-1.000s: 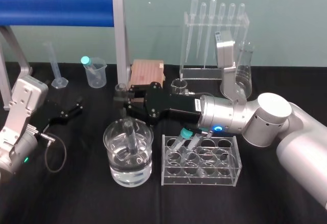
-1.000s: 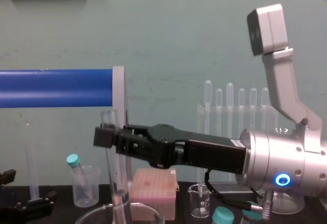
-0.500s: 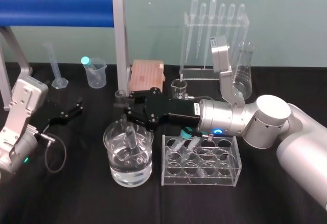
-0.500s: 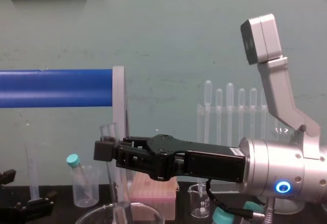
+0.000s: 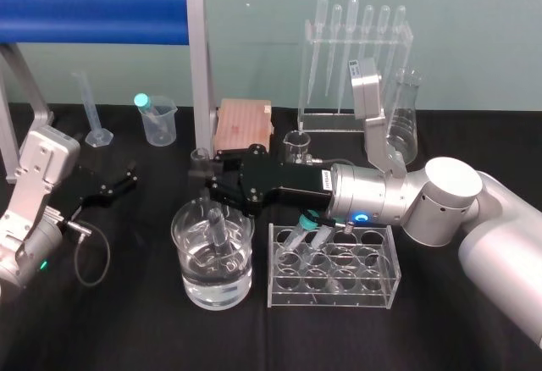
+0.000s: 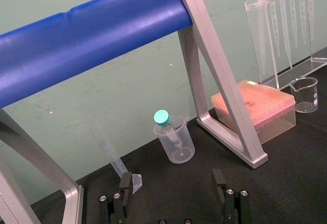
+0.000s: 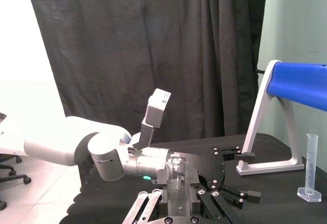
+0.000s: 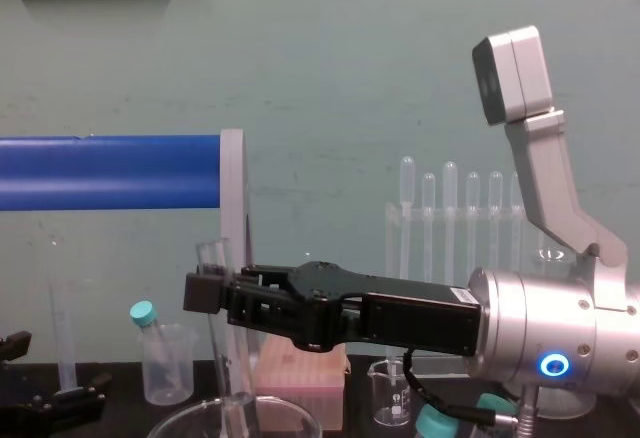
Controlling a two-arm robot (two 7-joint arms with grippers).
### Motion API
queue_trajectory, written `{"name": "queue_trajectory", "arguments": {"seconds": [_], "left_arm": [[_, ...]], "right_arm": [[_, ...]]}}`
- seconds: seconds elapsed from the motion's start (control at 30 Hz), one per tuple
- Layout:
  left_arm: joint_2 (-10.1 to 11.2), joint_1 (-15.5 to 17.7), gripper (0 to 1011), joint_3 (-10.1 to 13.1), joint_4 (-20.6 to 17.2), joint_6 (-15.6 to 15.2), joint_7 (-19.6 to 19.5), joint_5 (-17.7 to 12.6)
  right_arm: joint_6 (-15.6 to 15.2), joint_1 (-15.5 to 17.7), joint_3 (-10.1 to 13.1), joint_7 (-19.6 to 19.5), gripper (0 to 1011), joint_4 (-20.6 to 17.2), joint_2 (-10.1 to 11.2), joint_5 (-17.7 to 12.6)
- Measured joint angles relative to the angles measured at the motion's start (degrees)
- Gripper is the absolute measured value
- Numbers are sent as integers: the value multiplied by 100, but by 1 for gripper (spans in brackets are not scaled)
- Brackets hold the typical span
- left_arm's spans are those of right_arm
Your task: Hold the test tube with one hand and immerse one end into the beaker, then return it to the test tube rack.
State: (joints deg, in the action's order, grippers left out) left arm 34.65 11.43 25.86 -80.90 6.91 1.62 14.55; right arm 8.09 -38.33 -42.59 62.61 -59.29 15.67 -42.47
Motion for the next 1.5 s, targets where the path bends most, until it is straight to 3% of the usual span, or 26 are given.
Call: {"name": "queue_trajectory", "arguments": {"seconds": [1.5], "left_arm": [[0,0,1000,0,0,0,0,0]], "right_arm": [[7,0,2,13,228,-4,0,-10]]}}
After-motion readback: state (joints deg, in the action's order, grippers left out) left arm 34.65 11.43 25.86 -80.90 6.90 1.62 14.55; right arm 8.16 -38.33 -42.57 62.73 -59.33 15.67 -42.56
